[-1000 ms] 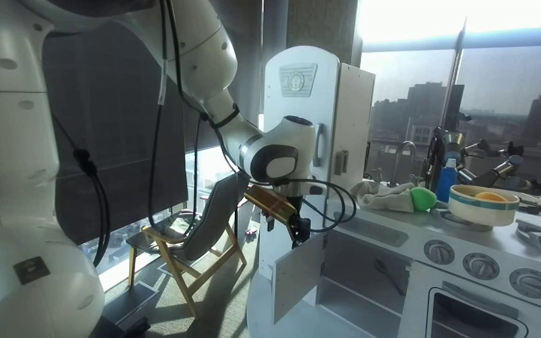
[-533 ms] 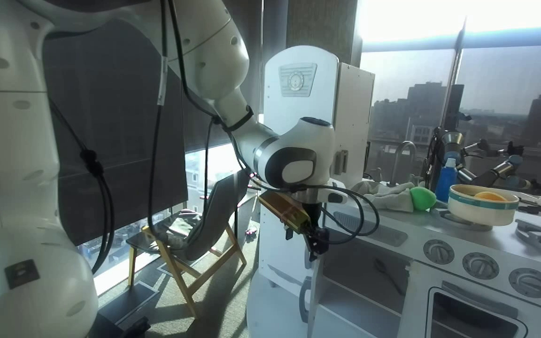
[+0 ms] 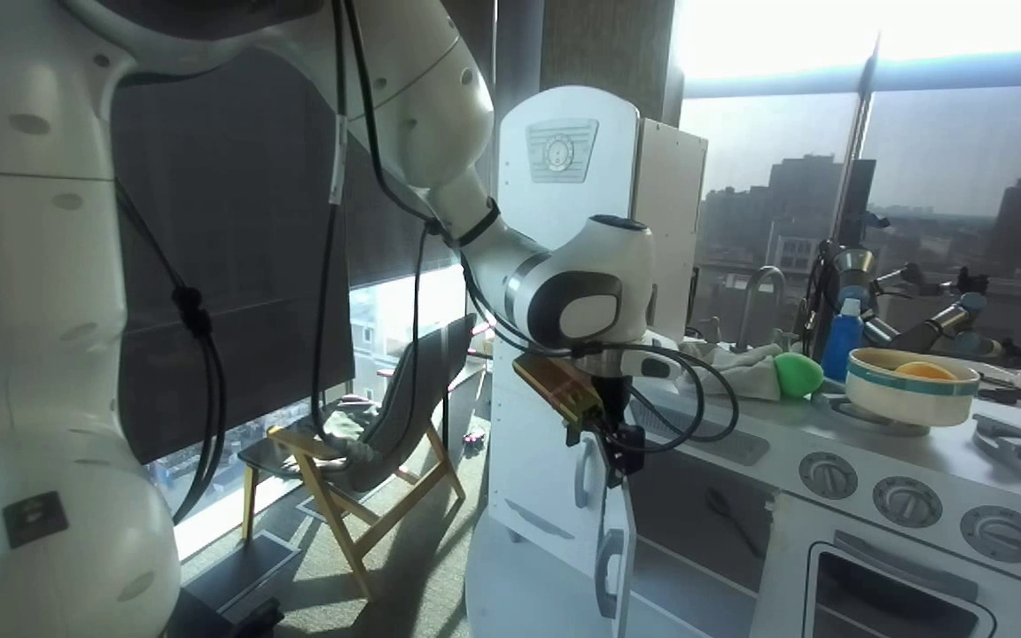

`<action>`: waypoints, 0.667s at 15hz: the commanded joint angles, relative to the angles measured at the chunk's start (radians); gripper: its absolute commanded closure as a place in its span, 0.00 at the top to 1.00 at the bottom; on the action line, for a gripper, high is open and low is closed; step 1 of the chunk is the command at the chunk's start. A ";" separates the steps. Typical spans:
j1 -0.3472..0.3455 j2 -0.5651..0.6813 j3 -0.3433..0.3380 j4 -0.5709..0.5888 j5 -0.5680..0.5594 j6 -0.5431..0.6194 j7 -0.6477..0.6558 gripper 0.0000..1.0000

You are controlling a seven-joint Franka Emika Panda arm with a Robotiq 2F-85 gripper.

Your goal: Close the cabinet door on the left and open the cabinet door on the lower right

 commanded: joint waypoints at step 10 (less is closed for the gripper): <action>0.003 0.029 0.019 -0.016 0.066 0.001 -0.001 1.00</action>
